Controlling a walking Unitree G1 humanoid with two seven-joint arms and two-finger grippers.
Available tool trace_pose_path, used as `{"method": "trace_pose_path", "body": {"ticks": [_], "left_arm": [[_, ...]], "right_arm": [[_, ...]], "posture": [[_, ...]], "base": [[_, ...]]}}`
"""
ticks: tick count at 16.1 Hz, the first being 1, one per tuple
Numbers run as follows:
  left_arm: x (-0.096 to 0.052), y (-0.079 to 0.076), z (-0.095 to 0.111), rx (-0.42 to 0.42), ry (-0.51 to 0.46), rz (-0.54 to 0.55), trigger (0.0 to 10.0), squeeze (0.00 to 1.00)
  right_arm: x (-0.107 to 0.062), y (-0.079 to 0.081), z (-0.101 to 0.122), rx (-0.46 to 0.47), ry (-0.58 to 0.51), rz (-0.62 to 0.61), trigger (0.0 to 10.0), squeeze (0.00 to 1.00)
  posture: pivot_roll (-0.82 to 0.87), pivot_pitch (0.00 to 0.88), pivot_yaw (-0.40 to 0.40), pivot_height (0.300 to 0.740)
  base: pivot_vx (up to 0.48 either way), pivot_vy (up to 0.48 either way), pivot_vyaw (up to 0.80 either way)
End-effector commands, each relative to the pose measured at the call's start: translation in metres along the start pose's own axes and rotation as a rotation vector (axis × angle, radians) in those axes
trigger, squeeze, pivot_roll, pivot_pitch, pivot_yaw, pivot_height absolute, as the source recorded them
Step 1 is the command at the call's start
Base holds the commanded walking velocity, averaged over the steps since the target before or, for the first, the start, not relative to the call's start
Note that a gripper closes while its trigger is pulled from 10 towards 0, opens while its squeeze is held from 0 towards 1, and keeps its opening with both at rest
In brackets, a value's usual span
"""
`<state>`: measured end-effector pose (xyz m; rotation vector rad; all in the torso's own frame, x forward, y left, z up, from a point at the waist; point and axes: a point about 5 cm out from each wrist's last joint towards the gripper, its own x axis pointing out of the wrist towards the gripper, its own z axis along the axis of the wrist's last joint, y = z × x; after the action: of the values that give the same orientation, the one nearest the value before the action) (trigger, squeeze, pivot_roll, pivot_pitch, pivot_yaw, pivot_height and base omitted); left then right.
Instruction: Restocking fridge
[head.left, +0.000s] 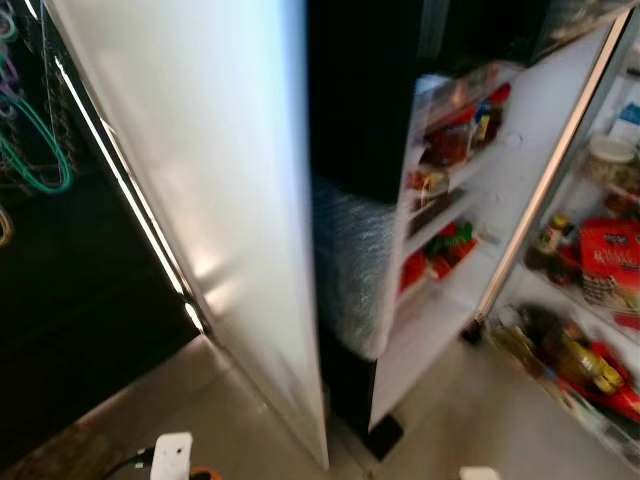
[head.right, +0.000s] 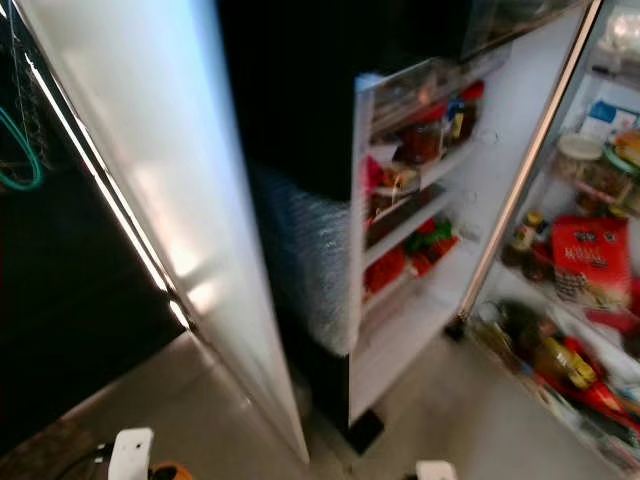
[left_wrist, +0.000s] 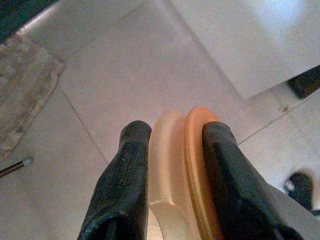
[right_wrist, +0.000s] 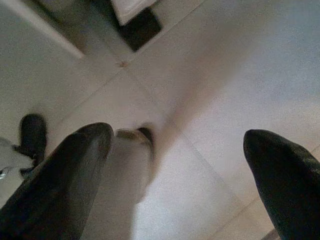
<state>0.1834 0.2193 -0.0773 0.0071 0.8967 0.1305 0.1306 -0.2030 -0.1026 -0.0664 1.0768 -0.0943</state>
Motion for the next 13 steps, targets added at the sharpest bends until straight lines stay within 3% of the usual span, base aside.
{"method": "trace_pose_path", "body": {"ticks": [1, 2, 6, 13], "left_arm": [[-0.001, -0.009, -0.012, 0.013, 0.058, -0.038, 10.0, 0.0], [-0.001, -0.009, -0.012, 0.011, 0.057, -0.036, 10.0, 0.0], [-0.001, -0.008, -0.012, 0.006, 0.056, -0.031, 10.0, 0.0], [-0.001, -0.009, -0.009, 0.008, 0.051, -0.032, 10.0, 0.0]], "right_arm": [[0.0, 0.005, 0.002, 0.004, -0.011, 0.012, 10.0, 0.0], [0.001, 0.005, 0.004, -0.032, -0.017, 0.009, 10.0, 0.0], [0.001, 0.004, 0.006, -0.01, -0.024, 0.012, 10.0, 0.0], [0.002, 0.007, 0.014, 0.022, -0.048, 0.009, 10.0, 0.0]], "posture": [[-0.01, 0.013, 0.021, 0.74], [-0.01, 0.016, 0.021, 0.74], [-0.01, 0.027, 0.02, 0.74], [-0.02, 0.029, 0.018, 0.74]], "base": [[0.0, -0.39, 0.0], [0.0, -0.386, 0.8], [0.0, -0.388, 0.8], [0.0, -0.389, 0.0]]}}
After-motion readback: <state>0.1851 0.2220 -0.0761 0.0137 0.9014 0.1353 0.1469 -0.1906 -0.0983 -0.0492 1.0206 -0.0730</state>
